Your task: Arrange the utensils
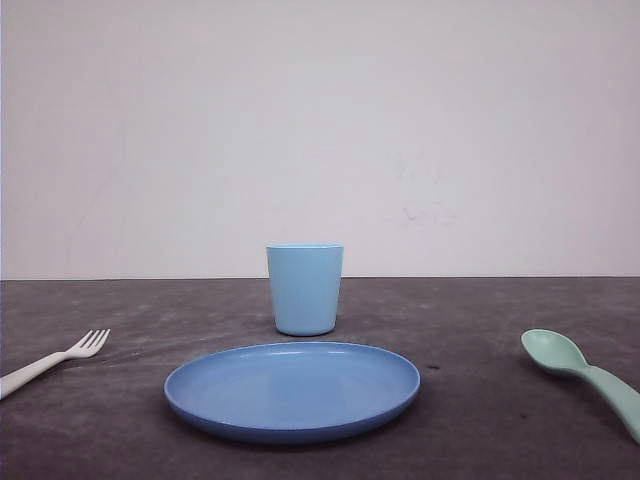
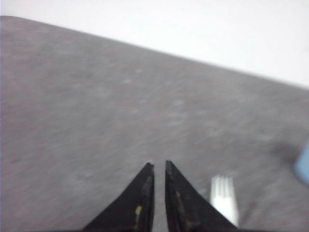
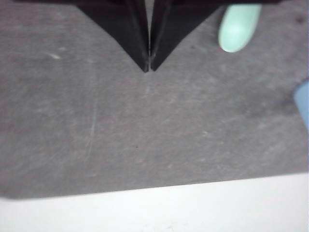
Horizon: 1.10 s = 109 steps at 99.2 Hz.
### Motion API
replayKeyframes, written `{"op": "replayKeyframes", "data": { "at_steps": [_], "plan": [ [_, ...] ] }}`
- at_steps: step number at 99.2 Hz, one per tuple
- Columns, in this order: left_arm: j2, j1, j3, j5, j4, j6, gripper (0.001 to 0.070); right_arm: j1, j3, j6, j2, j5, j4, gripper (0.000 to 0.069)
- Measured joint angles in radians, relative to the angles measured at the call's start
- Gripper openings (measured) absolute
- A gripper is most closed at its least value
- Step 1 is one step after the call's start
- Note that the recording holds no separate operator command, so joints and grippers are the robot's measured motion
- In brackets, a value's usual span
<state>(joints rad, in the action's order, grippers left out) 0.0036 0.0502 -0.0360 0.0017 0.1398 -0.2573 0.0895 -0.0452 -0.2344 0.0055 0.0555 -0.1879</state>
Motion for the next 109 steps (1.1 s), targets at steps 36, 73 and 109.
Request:
{"op": "replayKeyframes", "data": {
  "at_steps": [36,73,109],
  "plan": [
    [0.073,0.0,-0.327,0.084,0.108,-0.103,0.0015,0.0,-0.403,-0.14,0.117,0.048,-0.201,0.0004],
    [0.386,0.0,-0.732,0.099,0.484,0.119,0.0015,0.0,-0.709,0.005,0.436,0.049,-0.492,0.0004],
    [0.605,0.0,-0.763,0.1,0.537,0.203,0.0015,0.0,-0.717,0.093,0.714,0.043,-0.51,0.0004]
  ]
}}
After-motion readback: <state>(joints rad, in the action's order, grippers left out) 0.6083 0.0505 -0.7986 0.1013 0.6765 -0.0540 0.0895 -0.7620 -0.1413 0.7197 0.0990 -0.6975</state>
